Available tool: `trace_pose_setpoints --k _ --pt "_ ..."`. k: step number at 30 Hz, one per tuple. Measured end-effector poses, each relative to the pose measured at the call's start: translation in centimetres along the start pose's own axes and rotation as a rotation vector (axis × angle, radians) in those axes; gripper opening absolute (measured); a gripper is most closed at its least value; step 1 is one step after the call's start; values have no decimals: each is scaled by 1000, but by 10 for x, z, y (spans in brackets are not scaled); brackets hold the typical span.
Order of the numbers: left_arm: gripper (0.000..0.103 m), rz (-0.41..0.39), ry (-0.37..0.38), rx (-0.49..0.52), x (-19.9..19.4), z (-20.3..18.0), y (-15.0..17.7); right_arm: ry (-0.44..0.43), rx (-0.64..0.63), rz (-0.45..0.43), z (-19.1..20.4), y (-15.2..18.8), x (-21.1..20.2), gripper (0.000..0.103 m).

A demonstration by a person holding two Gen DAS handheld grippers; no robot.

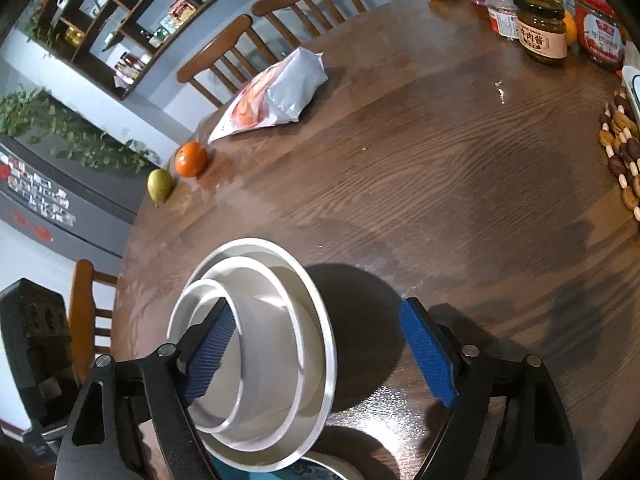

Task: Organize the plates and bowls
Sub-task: 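Grasp the rim of the nested white bowls with the right tool and lift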

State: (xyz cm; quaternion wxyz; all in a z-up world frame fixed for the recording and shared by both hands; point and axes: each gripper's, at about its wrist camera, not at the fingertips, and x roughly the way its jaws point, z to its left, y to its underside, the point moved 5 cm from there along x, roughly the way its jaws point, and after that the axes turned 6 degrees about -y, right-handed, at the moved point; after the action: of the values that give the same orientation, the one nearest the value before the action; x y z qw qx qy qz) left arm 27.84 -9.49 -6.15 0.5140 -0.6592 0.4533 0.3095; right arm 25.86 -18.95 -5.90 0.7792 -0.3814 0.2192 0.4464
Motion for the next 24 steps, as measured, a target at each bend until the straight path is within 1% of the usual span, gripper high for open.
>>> trace_pose_setpoints --k 3,5,8,12,13,16,22,24 --pt "81 -4 -17 12 6 -1 0 4 -11 -9 2 0 -1 82" --pt "81 14 -25 17 10 0 2 6 -19 -8 4 1 1 80" --pt "81 32 -21 17 14 1 3 11 -32 8 6 2 4 76" --pt "81 49 -32 9 21 2 4 31 -34 15 5 4 9 75" --pt "81 58 -36 6 23 3 4 34 -35 21 4 4 11 72" --pt "83 47 -61 17 25 2 4 27 -29 34 4 6 15 69" --pt "84 29 -60 15 25 2 3 3 6 35 0 6 18 69" --pt "87 19 -63 20 25 0 4 -20 23 47 -1 7 21 69"
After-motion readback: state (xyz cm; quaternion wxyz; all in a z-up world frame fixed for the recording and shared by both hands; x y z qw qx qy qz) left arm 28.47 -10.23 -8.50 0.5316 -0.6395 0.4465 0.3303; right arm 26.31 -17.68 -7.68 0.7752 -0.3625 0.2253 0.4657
